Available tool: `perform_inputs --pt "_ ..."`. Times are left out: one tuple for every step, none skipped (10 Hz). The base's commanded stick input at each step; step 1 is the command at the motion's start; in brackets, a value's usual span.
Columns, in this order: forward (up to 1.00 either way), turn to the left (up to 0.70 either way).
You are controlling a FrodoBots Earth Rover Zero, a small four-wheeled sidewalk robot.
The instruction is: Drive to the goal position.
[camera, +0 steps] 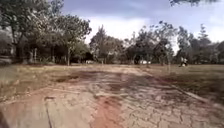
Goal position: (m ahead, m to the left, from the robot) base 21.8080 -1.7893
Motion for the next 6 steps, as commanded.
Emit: perform_inputs --pt "0.85 0.0" --pt "0.85 0.0" --pt "0.85 0.0" --pt "0.85 0.0" --pt "0.85 0.0" --pt "0.85 0.0"
